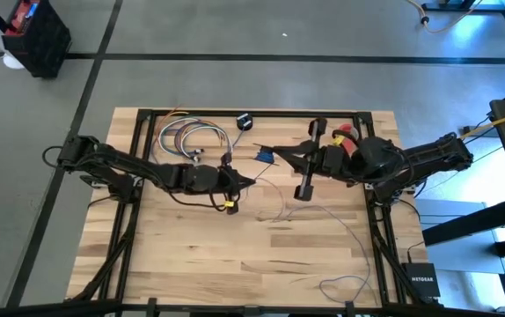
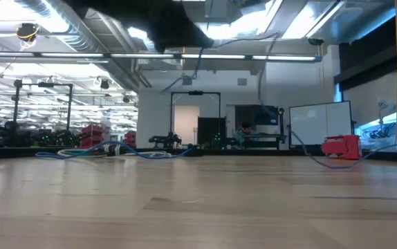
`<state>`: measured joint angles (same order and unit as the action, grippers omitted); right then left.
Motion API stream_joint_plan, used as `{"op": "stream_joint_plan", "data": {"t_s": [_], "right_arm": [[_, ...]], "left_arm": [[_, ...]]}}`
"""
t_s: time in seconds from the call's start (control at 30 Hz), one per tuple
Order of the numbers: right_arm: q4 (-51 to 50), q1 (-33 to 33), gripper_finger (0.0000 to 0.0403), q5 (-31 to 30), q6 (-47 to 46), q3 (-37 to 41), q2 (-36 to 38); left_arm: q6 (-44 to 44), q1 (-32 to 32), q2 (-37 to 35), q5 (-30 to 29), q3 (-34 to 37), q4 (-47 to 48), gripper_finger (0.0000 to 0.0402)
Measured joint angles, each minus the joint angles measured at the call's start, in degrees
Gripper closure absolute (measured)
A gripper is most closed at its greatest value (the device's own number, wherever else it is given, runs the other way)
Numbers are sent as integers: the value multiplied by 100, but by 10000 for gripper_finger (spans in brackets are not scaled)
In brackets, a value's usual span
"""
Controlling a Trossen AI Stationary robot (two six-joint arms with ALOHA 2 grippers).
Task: Coil cords
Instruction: Coil the blue wire onto the black spool
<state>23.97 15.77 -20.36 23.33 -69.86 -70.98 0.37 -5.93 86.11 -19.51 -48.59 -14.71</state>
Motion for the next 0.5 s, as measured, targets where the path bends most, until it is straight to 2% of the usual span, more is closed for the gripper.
{"op": "stream_joint_plan", "data": {"t_s": [0.5], "right_arm": [[-438, 0, 397, -4, 116, -237, 0]], "left_arm": [[-930, -2, 2, -6, 1144, -12, 396]]}}
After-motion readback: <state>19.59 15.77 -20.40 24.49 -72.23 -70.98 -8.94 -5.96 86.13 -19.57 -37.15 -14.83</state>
